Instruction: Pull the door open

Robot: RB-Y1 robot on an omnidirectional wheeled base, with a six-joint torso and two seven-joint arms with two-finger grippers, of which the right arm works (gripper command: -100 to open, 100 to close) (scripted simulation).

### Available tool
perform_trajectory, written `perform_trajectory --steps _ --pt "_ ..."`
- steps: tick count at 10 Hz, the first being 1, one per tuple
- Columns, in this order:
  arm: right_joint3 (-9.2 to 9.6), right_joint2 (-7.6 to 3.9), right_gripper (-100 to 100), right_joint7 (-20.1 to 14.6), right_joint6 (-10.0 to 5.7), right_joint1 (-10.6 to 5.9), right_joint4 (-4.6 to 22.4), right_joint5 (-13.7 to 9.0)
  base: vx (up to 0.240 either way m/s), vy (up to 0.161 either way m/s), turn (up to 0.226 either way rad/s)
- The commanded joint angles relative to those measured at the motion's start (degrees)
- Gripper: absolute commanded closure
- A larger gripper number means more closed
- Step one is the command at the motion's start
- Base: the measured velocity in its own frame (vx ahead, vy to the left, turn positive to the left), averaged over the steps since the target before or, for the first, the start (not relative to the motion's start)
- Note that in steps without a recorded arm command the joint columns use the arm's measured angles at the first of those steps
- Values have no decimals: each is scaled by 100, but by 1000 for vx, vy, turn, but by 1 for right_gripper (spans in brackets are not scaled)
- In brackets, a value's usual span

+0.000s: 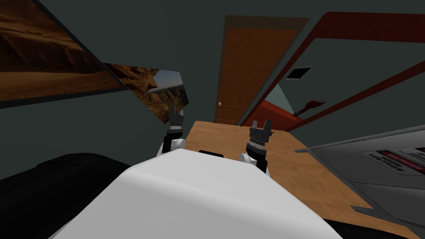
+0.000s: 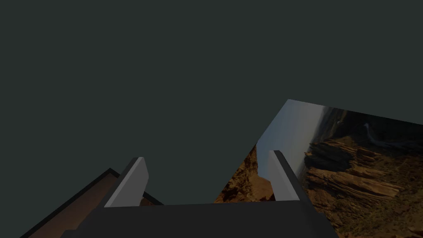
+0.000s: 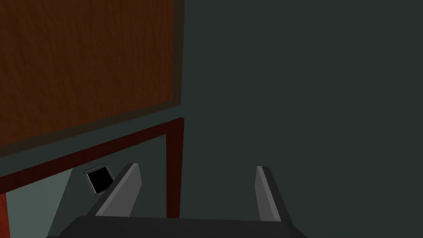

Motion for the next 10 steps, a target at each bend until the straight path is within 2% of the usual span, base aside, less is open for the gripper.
perform_trajectory --steps 1,6,7,10 --pt "19 -54 -100 -155 -67 -59 203 -181 64 3 186" --pt "72 -182 -100 -582 -252 -224 763 -680 138 3 143" --pt "88 -217 -100 -718 -311 -276 941 -838 112 -24 173" --pt "114 -270 -100 -923 -400 -355 1210 -1078 96 -14 112"
